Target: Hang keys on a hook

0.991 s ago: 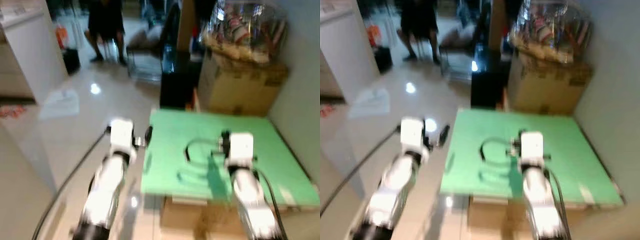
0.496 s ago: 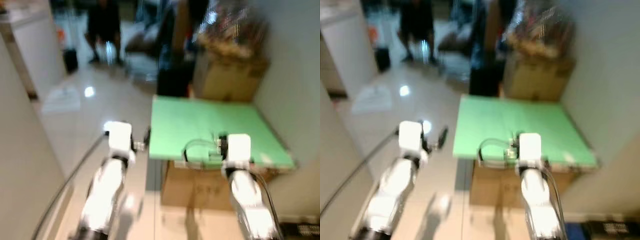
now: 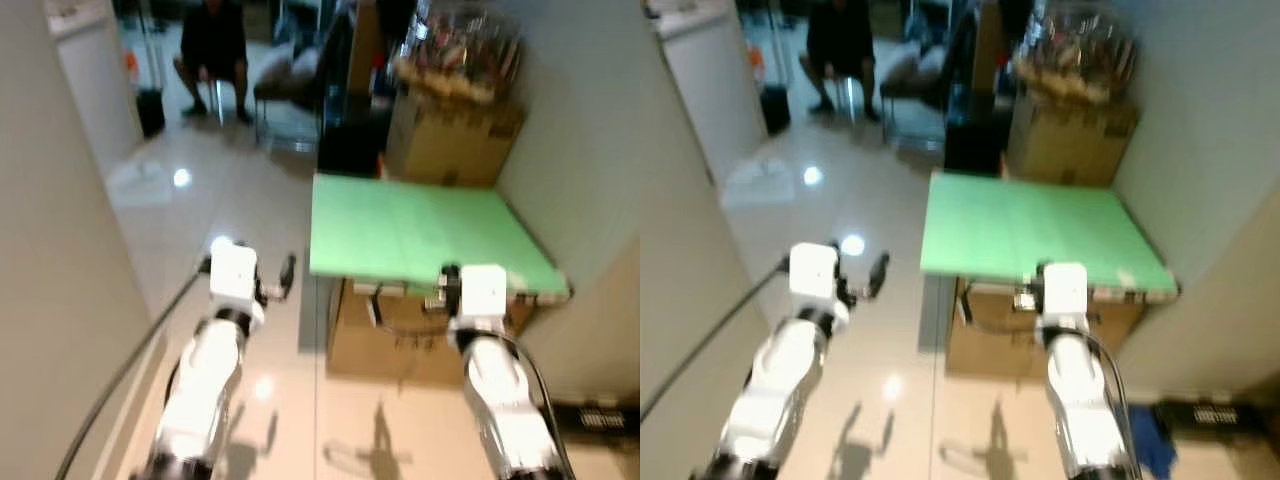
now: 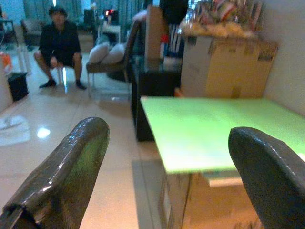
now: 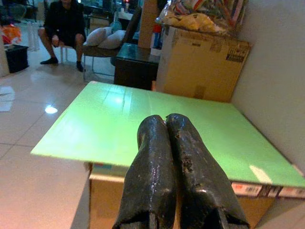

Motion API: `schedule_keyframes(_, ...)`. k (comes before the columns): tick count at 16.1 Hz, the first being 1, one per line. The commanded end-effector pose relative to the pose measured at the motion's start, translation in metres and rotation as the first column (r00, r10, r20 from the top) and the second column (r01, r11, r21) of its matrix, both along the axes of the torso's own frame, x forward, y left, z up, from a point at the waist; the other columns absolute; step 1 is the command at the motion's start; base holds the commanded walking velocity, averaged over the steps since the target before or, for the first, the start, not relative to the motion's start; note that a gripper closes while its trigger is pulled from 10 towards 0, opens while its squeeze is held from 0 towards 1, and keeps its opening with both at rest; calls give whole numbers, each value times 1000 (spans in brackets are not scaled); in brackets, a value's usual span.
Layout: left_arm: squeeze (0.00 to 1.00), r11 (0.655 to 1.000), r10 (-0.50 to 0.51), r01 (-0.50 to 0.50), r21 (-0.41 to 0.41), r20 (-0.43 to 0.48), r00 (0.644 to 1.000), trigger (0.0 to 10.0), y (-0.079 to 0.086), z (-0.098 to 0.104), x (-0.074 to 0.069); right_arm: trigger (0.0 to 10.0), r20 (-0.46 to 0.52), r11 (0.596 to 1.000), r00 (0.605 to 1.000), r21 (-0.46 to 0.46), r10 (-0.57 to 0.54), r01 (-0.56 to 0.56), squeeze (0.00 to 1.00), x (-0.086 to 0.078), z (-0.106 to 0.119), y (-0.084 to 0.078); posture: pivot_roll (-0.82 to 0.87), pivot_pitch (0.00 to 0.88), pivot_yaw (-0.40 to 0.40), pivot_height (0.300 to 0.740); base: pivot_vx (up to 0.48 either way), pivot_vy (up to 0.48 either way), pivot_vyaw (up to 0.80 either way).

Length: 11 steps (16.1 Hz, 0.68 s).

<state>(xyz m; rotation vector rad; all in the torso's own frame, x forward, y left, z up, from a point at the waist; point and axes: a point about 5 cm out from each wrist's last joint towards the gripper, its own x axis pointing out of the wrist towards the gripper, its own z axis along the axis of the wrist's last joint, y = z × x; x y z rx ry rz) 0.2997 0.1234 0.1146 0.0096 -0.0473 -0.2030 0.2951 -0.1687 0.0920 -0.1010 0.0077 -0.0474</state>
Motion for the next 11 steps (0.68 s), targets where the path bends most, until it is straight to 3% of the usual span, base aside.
schedule_keyframes(1, 0, 1000, -12, 12, -1, 1, 1000, 10000, -6, 0, -2, 0, -9, 1000, 1000, -11, -16, 16, 0, 0, -2, -7, -72, 0, -37, 732, -251, 0, 0)
schedule_keyframes(11, 0, 1000, -7, 7, 19, 6, 1000, 10000, -3, 0, -3, 0, -4, 1000, 1000, -3, 16, -16, 0, 1, -3, 1, -57, 0, -39, 732, -324, 0, 0)
